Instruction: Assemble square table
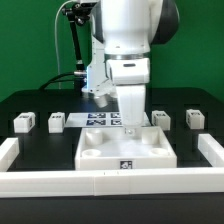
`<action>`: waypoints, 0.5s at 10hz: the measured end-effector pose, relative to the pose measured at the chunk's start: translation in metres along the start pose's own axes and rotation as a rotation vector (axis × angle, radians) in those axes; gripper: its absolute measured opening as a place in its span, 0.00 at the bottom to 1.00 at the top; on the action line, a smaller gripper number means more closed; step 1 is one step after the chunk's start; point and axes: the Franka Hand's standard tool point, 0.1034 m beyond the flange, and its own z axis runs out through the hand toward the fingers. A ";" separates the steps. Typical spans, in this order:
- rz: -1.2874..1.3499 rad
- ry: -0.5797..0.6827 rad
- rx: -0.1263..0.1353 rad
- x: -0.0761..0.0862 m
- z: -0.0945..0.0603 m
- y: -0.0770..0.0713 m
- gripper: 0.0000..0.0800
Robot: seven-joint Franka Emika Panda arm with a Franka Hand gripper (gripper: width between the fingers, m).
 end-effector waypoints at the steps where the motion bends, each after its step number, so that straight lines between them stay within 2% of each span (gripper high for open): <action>1: 0.001 0.005 -0.004 0.008 0.000 0.004 0.07; 3: 0.037 0.012 -0.015 0.026 0.000 0.015 0.07; 5: 0.042 0.012 -0.013 0.040 -0.001 0.020 0.07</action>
Offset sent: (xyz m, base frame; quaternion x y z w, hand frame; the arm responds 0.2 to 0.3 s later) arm 0.0212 0.0319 0.0021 -0.0066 -0.0072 0.0119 0.9999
